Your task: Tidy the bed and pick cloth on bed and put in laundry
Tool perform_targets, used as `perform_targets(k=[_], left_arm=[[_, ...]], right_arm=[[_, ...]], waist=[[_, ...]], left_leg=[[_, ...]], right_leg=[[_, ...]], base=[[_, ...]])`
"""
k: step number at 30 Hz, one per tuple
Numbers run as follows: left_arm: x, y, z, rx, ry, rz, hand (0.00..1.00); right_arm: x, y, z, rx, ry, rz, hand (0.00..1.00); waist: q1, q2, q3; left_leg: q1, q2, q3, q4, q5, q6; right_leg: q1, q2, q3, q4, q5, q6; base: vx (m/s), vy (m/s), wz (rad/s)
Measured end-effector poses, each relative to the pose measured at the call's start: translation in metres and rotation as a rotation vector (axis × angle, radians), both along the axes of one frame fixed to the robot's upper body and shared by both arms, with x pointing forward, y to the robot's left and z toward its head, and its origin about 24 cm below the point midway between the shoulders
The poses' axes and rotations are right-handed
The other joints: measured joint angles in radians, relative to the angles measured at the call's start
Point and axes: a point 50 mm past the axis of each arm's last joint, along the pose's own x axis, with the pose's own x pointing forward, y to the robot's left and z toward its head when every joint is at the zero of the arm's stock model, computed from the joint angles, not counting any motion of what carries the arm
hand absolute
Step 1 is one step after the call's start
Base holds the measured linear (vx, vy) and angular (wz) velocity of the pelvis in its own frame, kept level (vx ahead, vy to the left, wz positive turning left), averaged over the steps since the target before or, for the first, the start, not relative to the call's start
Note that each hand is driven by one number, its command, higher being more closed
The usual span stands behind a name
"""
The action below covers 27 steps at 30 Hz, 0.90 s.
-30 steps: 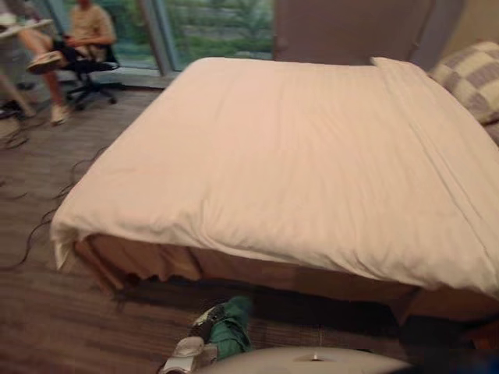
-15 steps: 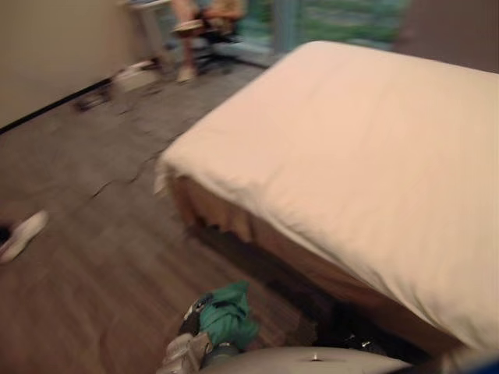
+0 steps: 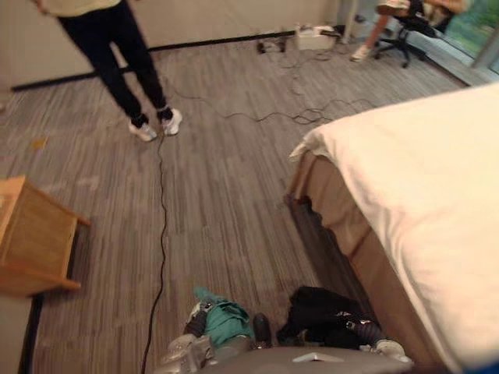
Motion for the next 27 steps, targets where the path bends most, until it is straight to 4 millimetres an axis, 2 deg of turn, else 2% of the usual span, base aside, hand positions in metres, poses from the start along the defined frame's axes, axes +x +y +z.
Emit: perform_targets(k=[1, 2, 3, 5, 6, 7, 9, 11, 12, 17, 20, 24, 27], left_arm=[[-0.001, 0.000, -0.001, 0.003, 0.014, -0.012, 1.00], [-0.002, 0.000, -0.001, 0.004, 0.019, -0.010, 1.00], [-0.005, 0.001, -0.002, 0.005, 0.023, -0.004, 1.00], [-0.007, 0.002, -0.002, 0.007, 0.017, 0.018, 1.00], [-0.008, 0.007, -0.001, 0.015, 0.004, 0.056, 1.00], [-0.014, 0.008, -0.002, 0.009, 0.012, 0.098, 1.00], [-0.016, 0.001, -0.003, -0.018, -0.005, 0.149, 1.00], [-0.021, -0.001, -0.004, -0.031, -0.015, 0.143, 1.00], [-0.025, -0.006, -0.001, -0.061, -0.081, 0.168, 1.00], [-0.025, -0.006, -0.001, -0.061, -0.080, 0.168, 1.00], [-0.025, -0.009, -0.002, -0.072, -0.074, 0.170, 1.00], [-0.026, -0.008, -0.004, -0.082, -0.057, 0.181, 1.00], [-0.013, -0.013, -0.002, -0.080, -0.084, 0.077, 1.00]], right_arm=[[-0.010, -0.004, 0.000, 0.014, -0.009, -0.024, 1.00], [-0.014, -0.005, 0.000, 0.021, -0.017, -0.039, 1.00], [-0.021, -0.010, 0.001, 0.031, -0.040, -0.066, 1.00], [-0.026, -0.014, 0.004, 0.044, -0.089, -0.099, 1.00], [-0.025, -0.013, 0.005, 0.054, -0.117, -0.105, 1.00], [-0.025, -0.015, 0.006, 0.055, -0.134, -0.107, 1.00], [-0.029, -0.018, 0.008, 0.047, -0.150, -0.112, 1.00], [-0.034, -0.016, 0.008, 0.052, -0.143, -0.114, 1.00], [-0.036, 0.002, 0.006, 0.116, -0.151, -0.051, 1.00], [-0.035, 0.003, 0.007, 0.118, -0.154, -0.049, 1.00], [-0.025, 0.008, 0.006, 0.129, -0.149, -0.049, 1.00], [-0.026, 0.010, 0.003, 0.131, -0.115, -0.143, 1.00], [-0.027, 0.012, 0.001, 0.101, -0.085, -0.179, 1.00]], waist=[[0.000, 0.001, 0.003], [0.001, 0.001, 0.003], [0.002, 0.001, 0.003], [0.004, -0.005, -0.002], [0.013, -0.022, -0.012], [0.010, -0.025, -0.022], [0.016, 0.001, -0.026], [0.013, 0.011, -0.035], [0.041, 0.014, -0.067], [0.040, 0.016, -0.069], [0.039, 0.016, -0.069], [0.036, 0.012, -0.072], [0.031, -0.003, -0.080]], left_leg=[[0.022, 0.002, -0.028, 0.000, 0.003, -0.006], [0.029, 0.002, -0.038, 0.000, 0.003, -0.008], [0.051, -0.001, -0.056, 0.000, -0.008, -0.024], [0.068, -0.004, -0.048, -0.006, -0.037, -0.058], [0.067, 0.006, 0.070, -0.003, -0.086, -0.063], [0.062, 0.037, 0.183, 0.017, -0.094, -0.073], [0.069, 0.051, 0.205, 0.011, -0.087, -0.082], [0.082, 0.059, 0.203, -0.005, -0.083, -0.088], [0.106, 0.082, 0.220, -0.009, -0.070, -0.120], [0.107, 0.082, 0.222, -0.009, -0.066, -0.113], [0.107, 0.082, 0.231, -0.009, -0.066, -0.113], [0.109, 0.082, 0.237, -0.009, -0.061, -0.112], [0.104, 0.082, 0.211, -0.008, -0.042, -0.118]], right_leg=[[-0.021, 0.038, 0.080, -0.031, -0.011, 0.001], [-0.032, 0.051, 0.117, -0.050, -0.014, -0.001], [-0.045, 0.060, 0.158, -0.094, -0.013, -0.001], [-0.058, 0.048, 0.165, -0.178, 0.040, -0.012], [-0.070, 0.025, 0.166, -0.221, 0.135, -0.014], [-0.065, 0.027, 0.165, -0.232, 0.135, -0.007], [-0.069, 0.040, 0.167, -0.232, 0.138, -0.006], [-0.063, 0.050, 0.166, -0.232, 0.138, -0.006], [0.021, 0.083, 0.110, -0.326, 0.129, -0.033], [0.021, 0.083, 0.110, -0.327, 0.129, -0.033], [0.020, 0.083, 0.113, -0.332, 0.129, -0.034], [0.020, 0.084, 0.112, -0.336, 0.123, -0.042], [0.021, 0.085, 0.097, -0.334, 0.122, -0.045]], base=[[0.22, -0.012, 0.84], [0.21, -0.019, 0.83], [0.18, -0.032, 0.54], [0.14, -0.053, 0.18], [0.10, -0.116, -0.13], [0.10, -0.133, -0.21], [0.10, -0.130, -0.20], [0.09, -0.083, -0.02], [0.00, 0.000, 0.00], [0.00, 0.000, 0.00], [0.00, 0.000, -0.06], [0.00, 0.000, -0.05], [-0.02, -0.028, 0.20]])
